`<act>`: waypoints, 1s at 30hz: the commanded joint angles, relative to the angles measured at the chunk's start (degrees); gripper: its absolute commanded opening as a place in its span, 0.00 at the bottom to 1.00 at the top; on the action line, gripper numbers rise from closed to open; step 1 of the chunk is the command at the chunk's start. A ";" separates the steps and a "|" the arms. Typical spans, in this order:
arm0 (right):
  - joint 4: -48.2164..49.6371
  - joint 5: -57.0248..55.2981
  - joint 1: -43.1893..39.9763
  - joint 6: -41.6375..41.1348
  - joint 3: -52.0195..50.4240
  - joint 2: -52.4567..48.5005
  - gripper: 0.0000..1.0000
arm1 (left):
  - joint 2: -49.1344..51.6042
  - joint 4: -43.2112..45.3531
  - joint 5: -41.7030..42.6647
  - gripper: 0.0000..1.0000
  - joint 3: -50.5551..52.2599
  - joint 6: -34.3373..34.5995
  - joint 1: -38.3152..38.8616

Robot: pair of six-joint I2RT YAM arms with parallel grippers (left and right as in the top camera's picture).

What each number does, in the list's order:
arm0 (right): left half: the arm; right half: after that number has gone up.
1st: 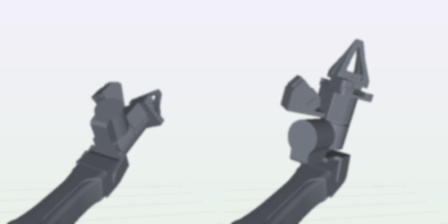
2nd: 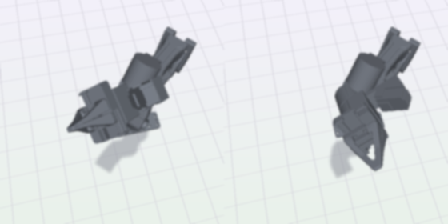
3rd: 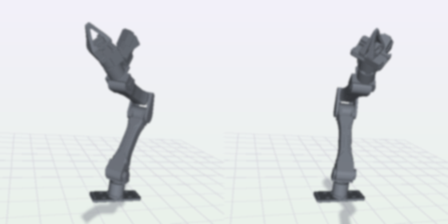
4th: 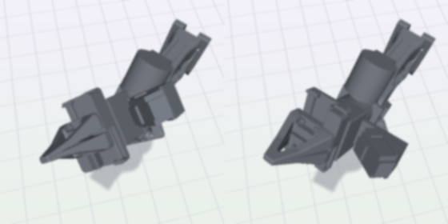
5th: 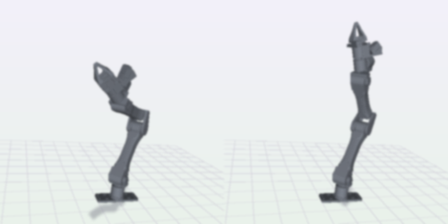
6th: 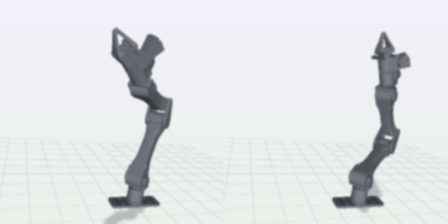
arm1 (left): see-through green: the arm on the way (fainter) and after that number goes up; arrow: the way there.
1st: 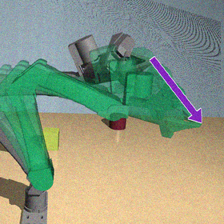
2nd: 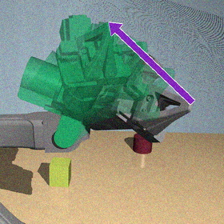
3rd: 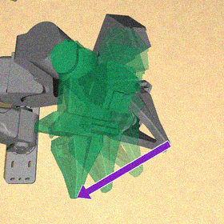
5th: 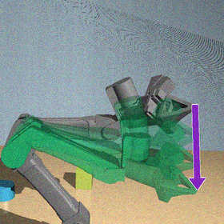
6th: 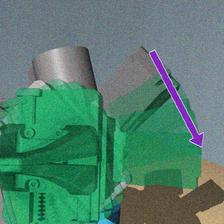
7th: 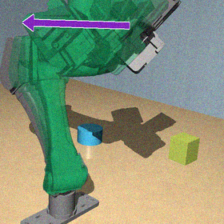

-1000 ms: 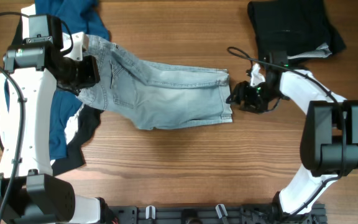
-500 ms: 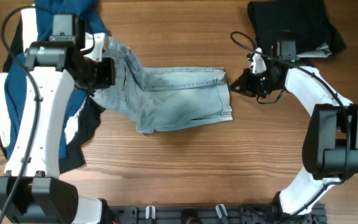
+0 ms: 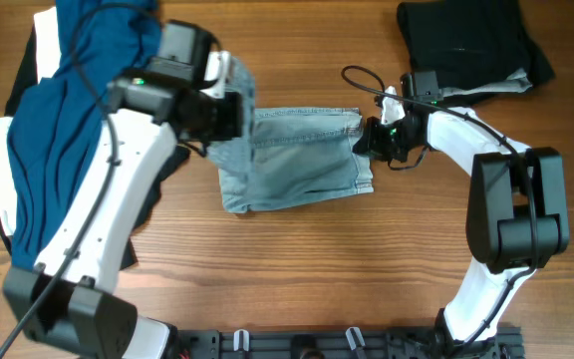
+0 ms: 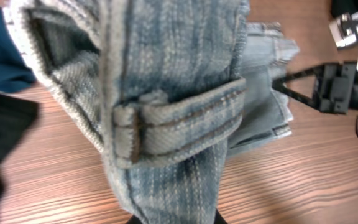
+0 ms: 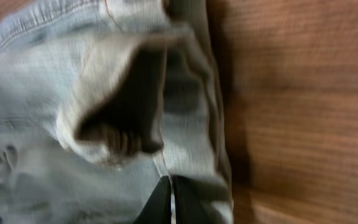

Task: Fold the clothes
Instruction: 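Lift the waistband with the left gripper and fold it rightward onto the legs, then release the left gripper and withdraw it to the left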

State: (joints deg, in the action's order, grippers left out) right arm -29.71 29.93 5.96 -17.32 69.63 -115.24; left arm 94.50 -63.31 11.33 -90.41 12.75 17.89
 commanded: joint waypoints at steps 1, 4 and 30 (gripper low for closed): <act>1.95 -2.34 -0.09 -2.91 -2.45 -1.03 0.04 | 4.76 3.17 0.50 0.04 -1.31 7.19 5.40; 2.36 -2.23 -0.09 -3.89 -2.58 -1.03 0.04 | 8.52 6.80 0.52 0.04 -1.31 10.56 9.22; 3.45 6.16 -6.45 -3.17 -1.97 7.61 0.43 | 21.55 26.25 3.19 1.00 -1.33 23.76 16.72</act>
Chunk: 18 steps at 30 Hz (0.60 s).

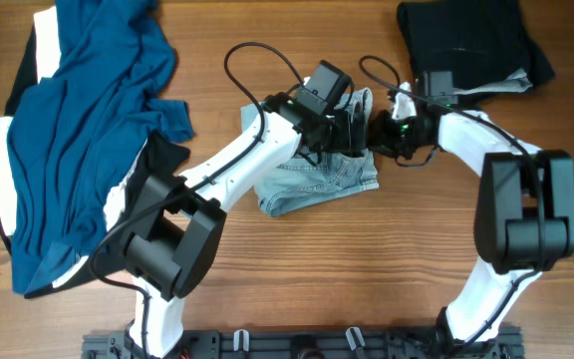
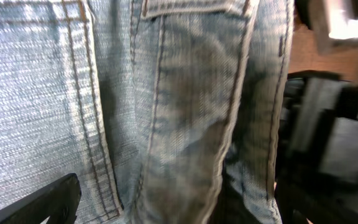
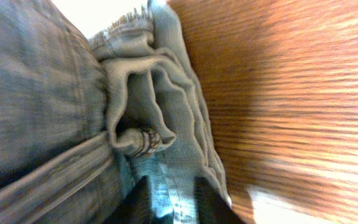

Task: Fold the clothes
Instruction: 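Release the left gripper and withdraw it to the left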

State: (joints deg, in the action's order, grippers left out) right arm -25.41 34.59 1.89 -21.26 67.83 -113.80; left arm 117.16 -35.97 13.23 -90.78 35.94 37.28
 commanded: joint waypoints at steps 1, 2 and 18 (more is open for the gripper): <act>-1.25 1.49 -2.99 1.22 -0.17 7.19 0.53 | -1.70 -1.66 1.29 1.00 -0.96 0.55 -3.48; -1.66 1.49 -3.76 1.70 -0.17 8.39 0.60 | -2.45 -2.29 1.29 1.00 -0.96 0.55 -4.37; -4.59 -12.35 7.87 9.25 -0.24 3.50 1.00 | -24.50 -22.12 -4.35 1.00 -0.96 -10.56 -27.74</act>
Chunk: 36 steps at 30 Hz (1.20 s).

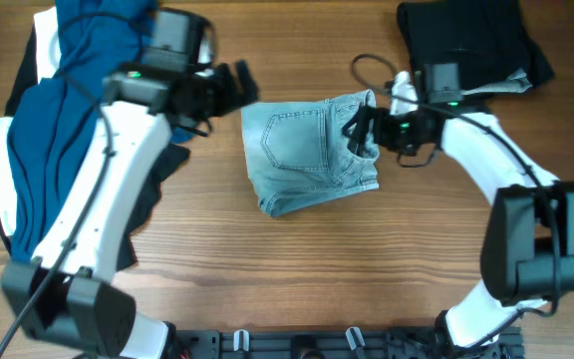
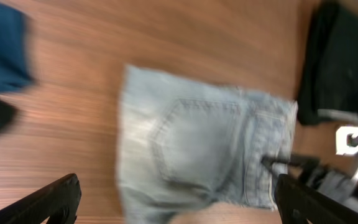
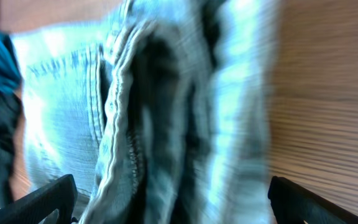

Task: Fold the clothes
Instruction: 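Release the left gripper and withdraw it to the left, then grasp the folded jeans with the right gripper and lift them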

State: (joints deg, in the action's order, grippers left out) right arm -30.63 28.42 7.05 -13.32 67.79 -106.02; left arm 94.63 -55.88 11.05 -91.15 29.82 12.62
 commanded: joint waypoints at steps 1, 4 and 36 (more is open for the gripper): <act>1.07 -6.43 3.34 1.36 -0.20 -5.18 1.00 | -1.95 -2.95 -2.69 1.00 -0.57 -4.61 -3.56; 1.99 -9.03 5.14 1.29 -0.20 -7.10 1.00 | -1.90 -4.76 -6.19 1.00 -0.57 -4.61 -3.89; -5.33 -13.86 8.28 -0.33 4.83 -10.58 0.97 | -1.84 -6.08 -9.27 1.00 -0.57 -5.68 -3.89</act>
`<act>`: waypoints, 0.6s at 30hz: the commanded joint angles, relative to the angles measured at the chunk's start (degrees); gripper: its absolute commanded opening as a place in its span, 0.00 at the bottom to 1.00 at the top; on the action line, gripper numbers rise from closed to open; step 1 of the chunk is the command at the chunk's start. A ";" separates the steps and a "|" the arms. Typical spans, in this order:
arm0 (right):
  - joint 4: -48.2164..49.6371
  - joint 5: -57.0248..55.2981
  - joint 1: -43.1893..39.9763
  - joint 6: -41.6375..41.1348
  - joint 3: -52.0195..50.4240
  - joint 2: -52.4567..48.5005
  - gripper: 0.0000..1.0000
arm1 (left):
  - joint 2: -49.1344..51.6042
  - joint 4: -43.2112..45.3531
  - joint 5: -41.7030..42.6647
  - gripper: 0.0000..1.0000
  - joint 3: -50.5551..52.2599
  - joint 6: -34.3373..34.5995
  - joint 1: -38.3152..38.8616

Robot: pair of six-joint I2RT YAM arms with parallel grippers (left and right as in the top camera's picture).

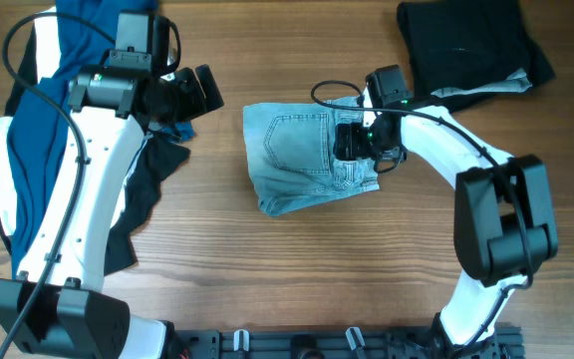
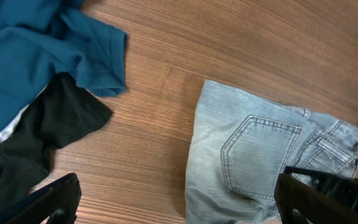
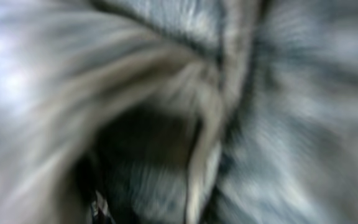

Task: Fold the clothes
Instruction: 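Grasp the folded jeans with the right gripper and lift them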

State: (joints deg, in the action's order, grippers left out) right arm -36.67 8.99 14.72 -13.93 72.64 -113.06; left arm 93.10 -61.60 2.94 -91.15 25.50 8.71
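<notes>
The light denim shorts [image 1: 302, 160] lie folded in half at the table's middle, back pocket up; they also show in the left wrist view [image 2: 260, 155]. My left gripper [image 1: 202, 90] hangs open to their left, fingers wide apart over bare wood [image 2: 176, 186]. My right gripper [image 1: 354, 145] is down on the shorts' right part near the waistband. Its camera shows only blurred denim [image 3: 229, 112], with the fingers hidden.
A pile of clothes lies at the left: a blue shirt [image 1: 58, 150] over black and white garments [image 2: 48, 130]. A folded black garment [image 1: 471, 40] sits at the back right. Cables trail from both wrists.
My left gripper, still open, has drawn a little further left from the shorts. My right gripper was open at their right edge and now presses into the denim. The shorts keep their shape.
First the shorts lay spread out, my left gripper shut on their raised left end, my right shut on the right edge. Then the left end was over at the right gripper, halving them. Afterwards both grippers were open, the left back at the left side.
</notes>
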 commanded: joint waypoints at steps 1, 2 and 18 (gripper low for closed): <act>0.92 7.06 0.74 0.26 -0.02 -4.09 0.96 | -0.31 -0.39 -1.18 1.00 -0.57 -1.36 0.02; 1.18 8.33 1.03 0.31 -0.02 -4.76 0.94 | -0.31 -0.39 -1.27 1.00 -0.57 -1.36 0.02; 12.33 29.83 2.93 -5.38 0.00 -9.31 0.04 | -0.09 -0.39 -1.55 1.00 -0.57 -1.33 0.02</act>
State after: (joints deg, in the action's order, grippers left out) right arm -25.58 31.73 17.89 -18.17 74.22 -119.35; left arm 93.10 -61.95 2.37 -91.15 25.52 8.71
